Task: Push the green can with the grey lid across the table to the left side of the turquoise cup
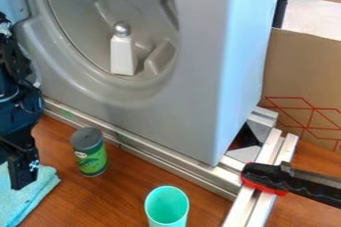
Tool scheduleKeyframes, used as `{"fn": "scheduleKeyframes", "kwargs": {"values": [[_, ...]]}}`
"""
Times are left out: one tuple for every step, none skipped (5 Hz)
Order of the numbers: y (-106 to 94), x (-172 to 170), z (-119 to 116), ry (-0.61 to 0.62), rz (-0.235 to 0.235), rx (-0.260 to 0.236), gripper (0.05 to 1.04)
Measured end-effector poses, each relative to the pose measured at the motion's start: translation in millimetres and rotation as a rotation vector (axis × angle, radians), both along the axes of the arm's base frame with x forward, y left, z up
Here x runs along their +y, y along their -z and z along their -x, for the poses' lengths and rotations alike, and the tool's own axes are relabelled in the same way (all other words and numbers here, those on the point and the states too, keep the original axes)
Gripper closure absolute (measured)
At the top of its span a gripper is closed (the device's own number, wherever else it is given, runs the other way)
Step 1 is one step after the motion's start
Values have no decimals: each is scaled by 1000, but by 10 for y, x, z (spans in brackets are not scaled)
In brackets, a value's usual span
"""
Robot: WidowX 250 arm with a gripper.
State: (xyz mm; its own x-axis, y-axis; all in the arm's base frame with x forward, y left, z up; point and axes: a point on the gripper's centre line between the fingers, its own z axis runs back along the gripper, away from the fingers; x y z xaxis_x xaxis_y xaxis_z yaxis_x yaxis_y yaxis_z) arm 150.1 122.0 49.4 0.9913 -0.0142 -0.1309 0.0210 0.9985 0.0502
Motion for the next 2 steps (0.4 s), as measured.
{"fn": "scheduleKeyframes", "kwargs": {"values": [[29, -11, 14, -4, 9, 12, 83], [43, 42, -112, -9, 20, 5, 83]]}}
